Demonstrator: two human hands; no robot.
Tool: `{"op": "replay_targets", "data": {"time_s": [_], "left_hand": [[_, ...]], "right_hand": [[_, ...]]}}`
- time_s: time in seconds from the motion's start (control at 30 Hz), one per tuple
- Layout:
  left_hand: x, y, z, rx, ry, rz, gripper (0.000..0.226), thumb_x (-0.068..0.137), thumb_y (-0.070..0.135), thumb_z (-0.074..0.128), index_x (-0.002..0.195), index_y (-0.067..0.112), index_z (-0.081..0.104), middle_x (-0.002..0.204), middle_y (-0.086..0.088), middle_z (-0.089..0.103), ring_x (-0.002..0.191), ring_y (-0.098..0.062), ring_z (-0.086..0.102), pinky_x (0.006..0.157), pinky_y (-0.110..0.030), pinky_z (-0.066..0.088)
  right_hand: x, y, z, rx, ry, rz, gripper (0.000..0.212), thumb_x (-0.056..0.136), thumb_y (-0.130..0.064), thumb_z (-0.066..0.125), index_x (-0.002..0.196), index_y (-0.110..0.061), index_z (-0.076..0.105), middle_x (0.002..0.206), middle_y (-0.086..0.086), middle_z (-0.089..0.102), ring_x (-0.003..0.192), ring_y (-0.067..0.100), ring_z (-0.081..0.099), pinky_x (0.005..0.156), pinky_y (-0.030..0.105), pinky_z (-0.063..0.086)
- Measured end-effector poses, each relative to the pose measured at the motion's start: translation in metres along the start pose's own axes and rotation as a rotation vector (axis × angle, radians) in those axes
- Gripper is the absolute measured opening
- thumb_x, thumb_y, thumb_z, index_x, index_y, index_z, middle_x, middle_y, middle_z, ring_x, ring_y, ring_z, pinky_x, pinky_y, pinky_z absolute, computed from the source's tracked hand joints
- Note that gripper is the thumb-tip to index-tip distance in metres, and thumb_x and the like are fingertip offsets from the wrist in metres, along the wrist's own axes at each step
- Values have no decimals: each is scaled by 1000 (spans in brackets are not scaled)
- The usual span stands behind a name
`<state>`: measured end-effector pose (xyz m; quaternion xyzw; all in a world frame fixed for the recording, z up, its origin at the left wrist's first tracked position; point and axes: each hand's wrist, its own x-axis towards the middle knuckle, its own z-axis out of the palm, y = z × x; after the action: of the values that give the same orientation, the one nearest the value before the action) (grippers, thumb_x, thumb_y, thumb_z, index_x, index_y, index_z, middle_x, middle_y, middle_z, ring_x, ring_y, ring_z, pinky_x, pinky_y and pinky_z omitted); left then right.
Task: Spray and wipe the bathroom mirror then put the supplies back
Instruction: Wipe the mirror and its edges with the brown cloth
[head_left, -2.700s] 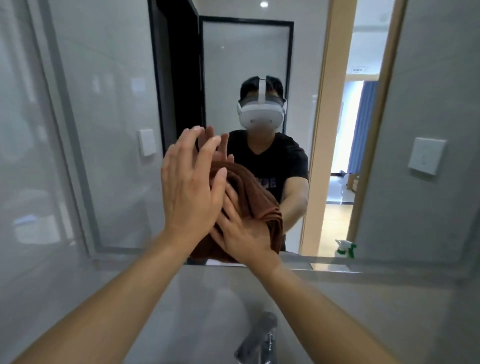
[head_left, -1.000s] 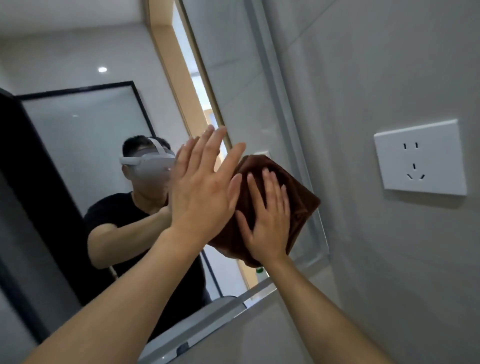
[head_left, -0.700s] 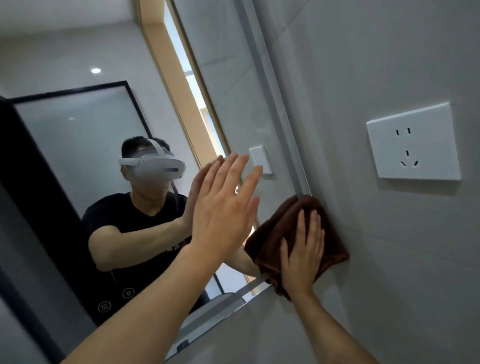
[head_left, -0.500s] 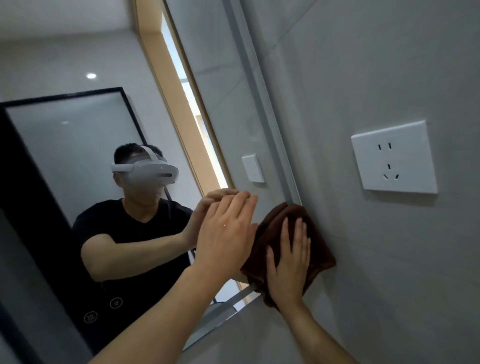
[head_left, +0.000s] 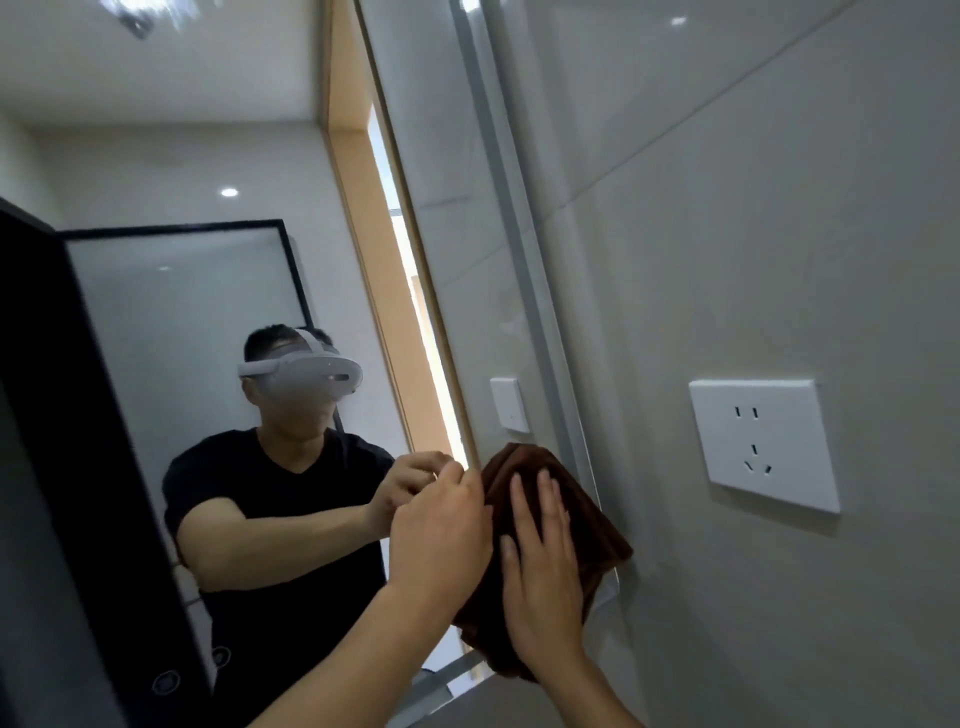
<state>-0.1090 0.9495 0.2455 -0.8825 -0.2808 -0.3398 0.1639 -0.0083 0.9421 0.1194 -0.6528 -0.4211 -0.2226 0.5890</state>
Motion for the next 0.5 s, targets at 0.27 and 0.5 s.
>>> {"op": "replay_targets", "data": {"time_s": [0.27, 0.5], "left_hand": [[1, 24, 9, 1, -49, -45, 25, 96, 43, 49, 101, 21, 60, 105, 6, 58, 82, -15, 63, 67, -31, 54], [-2, 30, 12, 31, -57, -52, 28, 94, 43, 52, 109, 20, 58, 111, 6, 56, 84, -16, 63, 67, -31, 56]], "right_hand": [[7, 3, -24, 93, -109, 12, 52, 105, -42, 28, 153, -53, 14, 160, -32, -16, 153, 4, -2, 126, 43, 14], [15, 7, -42, 78, -178, -7, 57, 107, -21, 37, 154, -49, 21, 162, -28, -6, 153, 6, 6, 125, 42, 20]]}}
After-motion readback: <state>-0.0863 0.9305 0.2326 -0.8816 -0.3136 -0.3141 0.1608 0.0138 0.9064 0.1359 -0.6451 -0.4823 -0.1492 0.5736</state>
